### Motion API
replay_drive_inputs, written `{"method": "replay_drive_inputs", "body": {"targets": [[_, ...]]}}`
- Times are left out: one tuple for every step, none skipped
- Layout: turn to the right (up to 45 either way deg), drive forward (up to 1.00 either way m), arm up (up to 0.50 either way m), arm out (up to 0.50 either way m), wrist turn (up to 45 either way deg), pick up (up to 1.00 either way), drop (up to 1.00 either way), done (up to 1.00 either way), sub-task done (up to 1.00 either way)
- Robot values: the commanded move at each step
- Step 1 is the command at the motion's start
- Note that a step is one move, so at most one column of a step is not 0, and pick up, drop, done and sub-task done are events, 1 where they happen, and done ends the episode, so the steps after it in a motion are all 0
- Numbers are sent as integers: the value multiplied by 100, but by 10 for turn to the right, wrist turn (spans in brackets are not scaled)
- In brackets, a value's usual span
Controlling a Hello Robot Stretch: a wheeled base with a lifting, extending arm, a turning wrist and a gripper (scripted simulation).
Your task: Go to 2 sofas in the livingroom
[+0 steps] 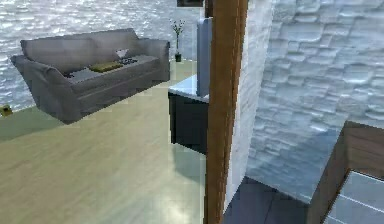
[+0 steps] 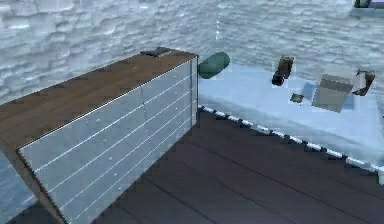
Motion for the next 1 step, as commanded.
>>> {"method": "replay_drive_inputs", "body": {"targets": [[-90,0,0,0,0,0,0,0,0]]}}
